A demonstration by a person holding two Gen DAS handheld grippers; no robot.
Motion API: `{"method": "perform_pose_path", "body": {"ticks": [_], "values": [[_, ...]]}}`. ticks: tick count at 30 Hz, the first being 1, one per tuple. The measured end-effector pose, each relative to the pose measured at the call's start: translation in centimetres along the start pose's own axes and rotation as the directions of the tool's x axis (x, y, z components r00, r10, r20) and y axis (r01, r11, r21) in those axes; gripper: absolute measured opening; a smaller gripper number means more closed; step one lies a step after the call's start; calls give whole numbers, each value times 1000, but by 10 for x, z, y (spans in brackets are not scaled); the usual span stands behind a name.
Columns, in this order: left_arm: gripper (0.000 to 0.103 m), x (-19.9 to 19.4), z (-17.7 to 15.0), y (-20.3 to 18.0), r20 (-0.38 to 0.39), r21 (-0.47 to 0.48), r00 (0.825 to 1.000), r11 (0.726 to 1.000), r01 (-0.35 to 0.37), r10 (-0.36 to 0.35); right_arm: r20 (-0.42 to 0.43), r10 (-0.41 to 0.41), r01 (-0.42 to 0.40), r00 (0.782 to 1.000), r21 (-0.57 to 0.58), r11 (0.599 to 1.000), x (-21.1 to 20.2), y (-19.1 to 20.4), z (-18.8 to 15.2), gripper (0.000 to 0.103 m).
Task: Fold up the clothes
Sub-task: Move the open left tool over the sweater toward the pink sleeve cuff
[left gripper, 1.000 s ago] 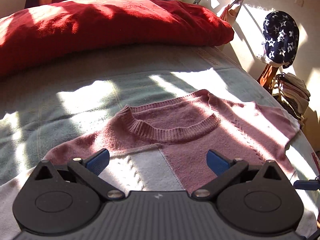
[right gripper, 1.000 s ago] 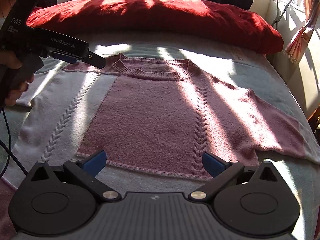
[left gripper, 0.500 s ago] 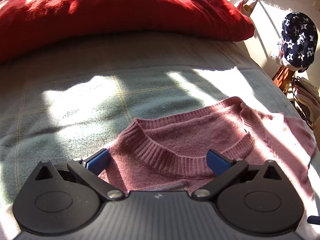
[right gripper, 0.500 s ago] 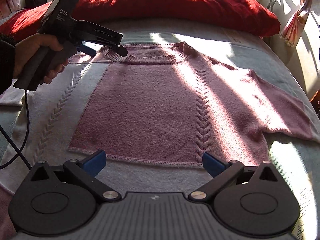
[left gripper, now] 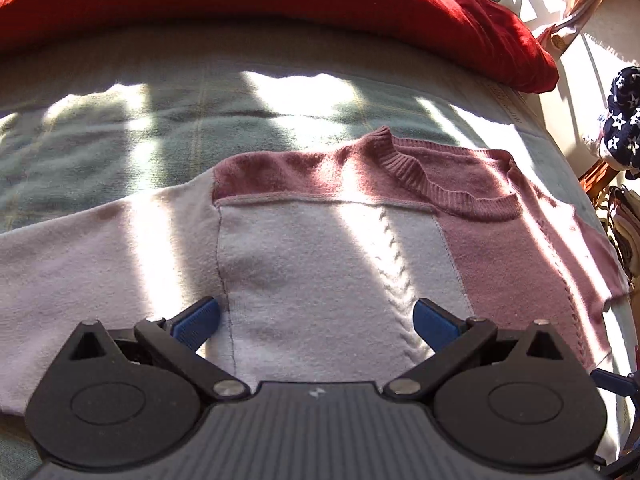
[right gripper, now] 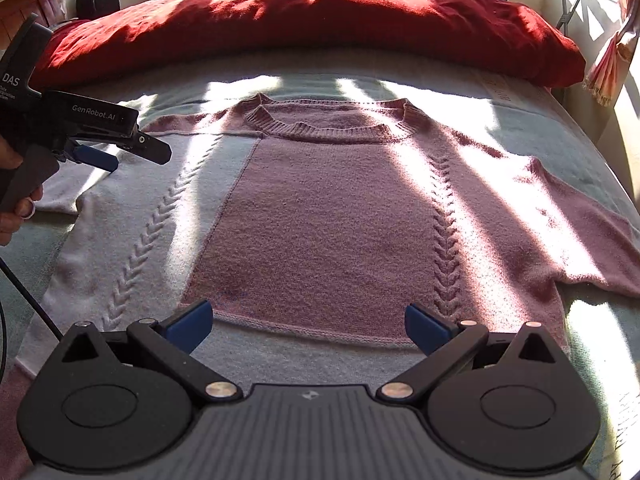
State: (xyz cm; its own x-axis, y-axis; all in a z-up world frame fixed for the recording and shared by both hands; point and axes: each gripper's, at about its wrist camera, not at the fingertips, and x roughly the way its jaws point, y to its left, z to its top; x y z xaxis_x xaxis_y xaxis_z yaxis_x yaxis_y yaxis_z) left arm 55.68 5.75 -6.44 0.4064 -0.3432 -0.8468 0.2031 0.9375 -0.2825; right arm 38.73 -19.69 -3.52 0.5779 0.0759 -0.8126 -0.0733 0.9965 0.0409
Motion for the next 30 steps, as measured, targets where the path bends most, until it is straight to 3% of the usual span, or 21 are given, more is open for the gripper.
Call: {"method": "perform_pose_path", "body": {"ticks": [4,9,15,19,25,30], "values": [[102,-19,-4,15,29,-32,999,999,21,-20,-7,17,-17,1000,-12,1000,-3,9,-2,103],[102,-24,-9,46,18,-106,1000,994,-11,13,-12,35,-35,999,-33,999,2,21,2,103],[102,-48,-16,75,99,-150,993,987,-55,70,-24,67,-68,997,-13,998,11,35,15,103],[102,-50,-20,115,80,-255,989,962,-97,121,-27,86,-86,996,-17,996,16,45,27,103],[102,-77,-29,148,122,-349,984,934,-79,128,-41,104,-106,994,-61,992,22,66,44,103],[102,-102,-41,194,129,-488,975,867,-95,180,-61,134,-139,989,-85,987,24,85,62,103]]}}
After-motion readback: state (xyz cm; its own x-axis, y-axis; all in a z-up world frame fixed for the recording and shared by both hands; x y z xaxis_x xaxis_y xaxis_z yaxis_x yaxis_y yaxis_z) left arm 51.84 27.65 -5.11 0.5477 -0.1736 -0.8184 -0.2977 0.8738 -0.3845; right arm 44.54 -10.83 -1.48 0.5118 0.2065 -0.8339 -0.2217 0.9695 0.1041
